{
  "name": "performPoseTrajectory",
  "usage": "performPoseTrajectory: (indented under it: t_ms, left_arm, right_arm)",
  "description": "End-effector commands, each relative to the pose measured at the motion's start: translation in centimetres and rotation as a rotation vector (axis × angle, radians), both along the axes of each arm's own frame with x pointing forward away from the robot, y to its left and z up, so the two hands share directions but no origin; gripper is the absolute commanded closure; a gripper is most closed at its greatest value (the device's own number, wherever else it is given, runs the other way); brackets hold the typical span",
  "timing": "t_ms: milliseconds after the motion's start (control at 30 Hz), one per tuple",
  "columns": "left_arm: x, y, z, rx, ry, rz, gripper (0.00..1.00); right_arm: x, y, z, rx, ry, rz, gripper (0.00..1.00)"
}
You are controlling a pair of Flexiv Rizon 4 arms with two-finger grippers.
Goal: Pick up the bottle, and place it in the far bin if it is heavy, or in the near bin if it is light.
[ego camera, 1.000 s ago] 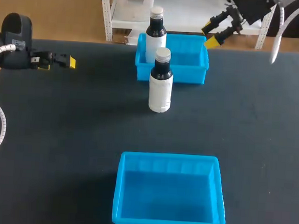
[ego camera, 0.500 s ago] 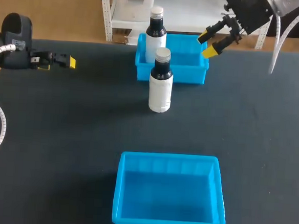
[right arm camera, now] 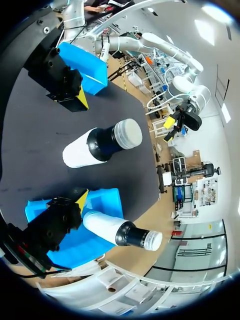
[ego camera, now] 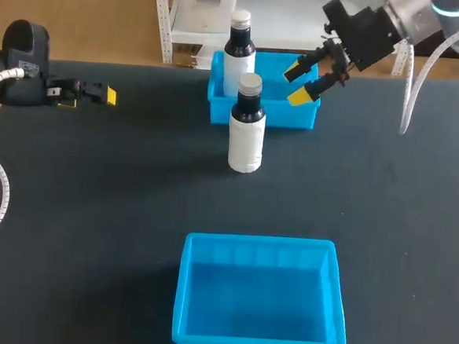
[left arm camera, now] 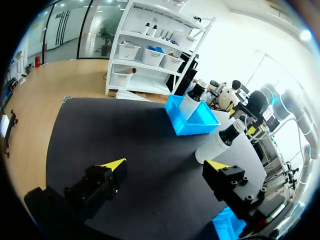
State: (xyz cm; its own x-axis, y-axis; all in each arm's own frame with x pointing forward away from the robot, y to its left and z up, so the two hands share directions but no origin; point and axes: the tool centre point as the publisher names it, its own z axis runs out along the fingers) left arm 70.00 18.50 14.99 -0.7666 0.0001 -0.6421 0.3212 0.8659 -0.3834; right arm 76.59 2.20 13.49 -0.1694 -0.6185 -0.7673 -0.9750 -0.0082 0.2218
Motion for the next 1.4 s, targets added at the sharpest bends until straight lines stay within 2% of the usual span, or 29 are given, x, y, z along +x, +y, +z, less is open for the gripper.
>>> performPoseTrajectory:
  t_ms: [33, 667, 1400]
  left_arm:
    - [0.0, 0.0, 0.0, 0.0, 0.0, 0.0, 0.0]
    - [0.0, 0.0, 0.0, 0.0, 0.0, 0.0, 0.0]
    - [0.0, 0.0, 0.0, 0.0, 0.0, 0.0, 0.0]
  right_arm:
    - [-0.9, 1.0, -0.3, -0.033, -0.136, -0.17, 0.0]
    - [-2.5, 5.0, -1.1, 0.004, -0.1, -0.083, 0.0]
    - [-2.3, 7.4, -1.8, 0.037, -0.069, -0.047, 0.0]
